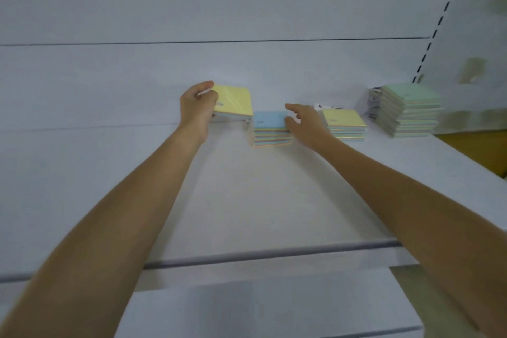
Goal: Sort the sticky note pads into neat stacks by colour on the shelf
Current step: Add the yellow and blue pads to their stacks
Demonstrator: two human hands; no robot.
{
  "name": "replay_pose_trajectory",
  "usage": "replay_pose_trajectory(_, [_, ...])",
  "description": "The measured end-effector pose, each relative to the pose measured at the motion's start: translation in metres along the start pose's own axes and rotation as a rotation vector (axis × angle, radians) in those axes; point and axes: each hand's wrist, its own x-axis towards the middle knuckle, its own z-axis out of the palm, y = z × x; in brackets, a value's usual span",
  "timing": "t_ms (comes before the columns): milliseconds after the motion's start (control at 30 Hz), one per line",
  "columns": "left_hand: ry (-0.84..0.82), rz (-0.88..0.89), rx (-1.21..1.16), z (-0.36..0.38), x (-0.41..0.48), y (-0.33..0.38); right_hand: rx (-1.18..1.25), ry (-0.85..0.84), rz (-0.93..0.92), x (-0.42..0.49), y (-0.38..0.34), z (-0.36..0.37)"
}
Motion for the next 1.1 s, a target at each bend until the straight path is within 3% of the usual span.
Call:
replay_pose_trajectory(133, [-0.038, -0.026, -0.042, 0.035, -0.007, 0.001, -0.066, 0.054, -0.236, -0.025, 0.025, -0.037])
replay_pose_trajectory(200, [-0.086, -0.053, -0.053, 0.063, -0.014, -0.001, -0.181, 0.051, -0.266, -0.037, 0.049, -0.057])
replay_pose_trajectory(367, [-0.192, -0.077, -0.019, 0.141, -0.040, -0.006, -0.251, 0.090, -0.098, -0.061, 0.102, -0.099])
replay_pose_trajectory(500, [-0.237, -0.064, 0.020, 0.189, -0.054, -0.016, -0.319, -0.029, 0.088, -0.067, 0.121, -0.109])
replay_pose_trajectory(600, [-0.268, -0.001, 0.277, 0.205, -0.057, -0.030, -0.405, -0.129, 0.139, -0.066, 0.126, -0.108])
replay_pose_trajectory(800, [-0.270, 0.295, 0.754, 0.213, -0.058, -0.050, -0.405, -0.121, 0.116, -0.065, 0.127, -0.108])
replay_pose_trajectory(1100, [-0.469, 0.342, 0.942, 0.202, -0.067, -0.048, -0.389, -0.124, 0.110, -0.063, 0.129, -0.110])
